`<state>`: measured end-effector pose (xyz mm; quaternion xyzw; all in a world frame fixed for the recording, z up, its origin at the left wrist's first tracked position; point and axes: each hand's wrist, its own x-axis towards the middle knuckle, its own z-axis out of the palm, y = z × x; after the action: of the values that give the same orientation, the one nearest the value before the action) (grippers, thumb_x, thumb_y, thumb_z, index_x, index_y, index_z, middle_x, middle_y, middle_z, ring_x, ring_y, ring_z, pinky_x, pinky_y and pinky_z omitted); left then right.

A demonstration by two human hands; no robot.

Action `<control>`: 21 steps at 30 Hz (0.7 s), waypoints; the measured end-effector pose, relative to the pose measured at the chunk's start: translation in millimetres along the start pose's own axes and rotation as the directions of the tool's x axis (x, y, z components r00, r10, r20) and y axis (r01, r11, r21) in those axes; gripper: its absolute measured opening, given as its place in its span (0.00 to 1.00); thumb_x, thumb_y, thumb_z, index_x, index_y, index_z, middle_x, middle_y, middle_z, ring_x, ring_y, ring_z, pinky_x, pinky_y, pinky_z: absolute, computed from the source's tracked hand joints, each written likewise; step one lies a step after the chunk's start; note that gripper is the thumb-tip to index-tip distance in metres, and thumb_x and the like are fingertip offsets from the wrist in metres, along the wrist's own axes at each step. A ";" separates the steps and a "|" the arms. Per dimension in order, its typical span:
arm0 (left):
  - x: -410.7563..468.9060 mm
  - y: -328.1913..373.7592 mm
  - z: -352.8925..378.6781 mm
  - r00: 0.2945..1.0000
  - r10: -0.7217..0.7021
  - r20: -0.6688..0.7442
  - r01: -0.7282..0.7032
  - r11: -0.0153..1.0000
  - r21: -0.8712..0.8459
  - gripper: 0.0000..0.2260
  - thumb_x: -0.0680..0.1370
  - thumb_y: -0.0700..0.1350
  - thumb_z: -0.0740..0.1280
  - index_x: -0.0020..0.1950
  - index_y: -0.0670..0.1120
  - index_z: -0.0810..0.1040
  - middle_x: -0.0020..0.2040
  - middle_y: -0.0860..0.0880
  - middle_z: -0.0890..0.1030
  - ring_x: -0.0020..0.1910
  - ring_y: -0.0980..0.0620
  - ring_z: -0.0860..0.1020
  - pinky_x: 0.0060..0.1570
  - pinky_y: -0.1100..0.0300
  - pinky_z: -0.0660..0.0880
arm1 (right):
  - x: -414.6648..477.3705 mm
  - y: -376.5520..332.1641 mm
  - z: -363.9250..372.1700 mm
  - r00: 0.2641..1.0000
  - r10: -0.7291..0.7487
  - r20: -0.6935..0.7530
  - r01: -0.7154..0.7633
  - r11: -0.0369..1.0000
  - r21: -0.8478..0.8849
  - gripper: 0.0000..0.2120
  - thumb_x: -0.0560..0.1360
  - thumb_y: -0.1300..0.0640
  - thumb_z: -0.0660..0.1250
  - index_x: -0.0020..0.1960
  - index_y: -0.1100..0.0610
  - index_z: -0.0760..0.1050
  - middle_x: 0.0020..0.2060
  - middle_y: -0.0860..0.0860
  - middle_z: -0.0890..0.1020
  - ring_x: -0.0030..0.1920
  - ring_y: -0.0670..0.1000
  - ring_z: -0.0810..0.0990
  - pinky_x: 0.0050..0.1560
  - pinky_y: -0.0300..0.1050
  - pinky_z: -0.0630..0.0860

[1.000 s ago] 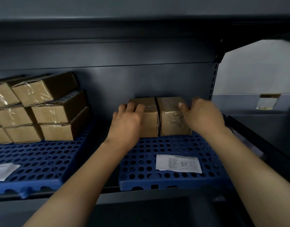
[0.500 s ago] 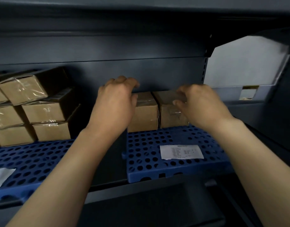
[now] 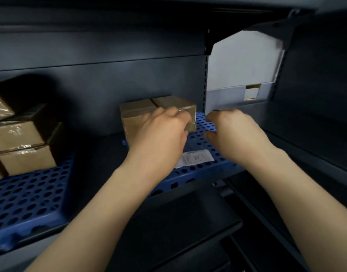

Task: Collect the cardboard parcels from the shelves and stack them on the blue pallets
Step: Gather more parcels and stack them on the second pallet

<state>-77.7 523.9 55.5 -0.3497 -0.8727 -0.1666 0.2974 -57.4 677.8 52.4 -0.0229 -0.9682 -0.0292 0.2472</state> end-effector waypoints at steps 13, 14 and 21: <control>-23.4 216.9 26.6 0.918 0.393 0.059 -0.379 0.910 -0.167 0.10 0.77 0.43 0.62 0.57 0.48 0.75 0.50 0.49 0.77 0.50 0.47 0.73 0.51 0.54 0.65 | -191.6 131.0 -85.6 0.935 0.333 0.120 -0.312 0.935 -0.167 0.15 0.78 0.49 0.63 0.62 0.54 0.72 0.54 0.53 0.77 0.55 0.56 0.75 0.45 0.46 0.68; -27.4 235.8 29.6 0.904 0.424 0.056 -0.407 0.893 -0.189 0.10 0.77 0.43 0.62 0.57 0.48 0.75 0.49 0.49 0.77 0.50 0.47 0.73 0.51 0.54 0.66 | -210.0 141.6 -91.3 0.921 0.369 0.123 -0.344 0.921 -0.184 0.16 0.78 0.49 0.62 0.63 0.54 0.72 0.55 0.53 0.77 0.56 0.56 0.75 0.46 0.46 0.68; -48.3 365.5 37.3 0.755 0.655 0.025 -0.605 0.712 -0.356 0.06 0.72 0.40 0.68 0.49 0.46 0.78 0.42 0.49 0.79 0.41 0.46 0.76 0.46 0.52 0.70 | -336.1 200.0 -140.6 0.733 0.673 0.097 -0.623 0.722 -0.302 0.16 0.78 0.52 0.63 0.63 0.54 0.72 0.56 0.53 0.77 0.58 0.56 0.73 0.51 0.46 0.69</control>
<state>194.5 773.6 26.4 -0.6823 -0.6798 -0.1703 0.2081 316.1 857.6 23.4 -0.3952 -0.9061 -0.0595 0.1384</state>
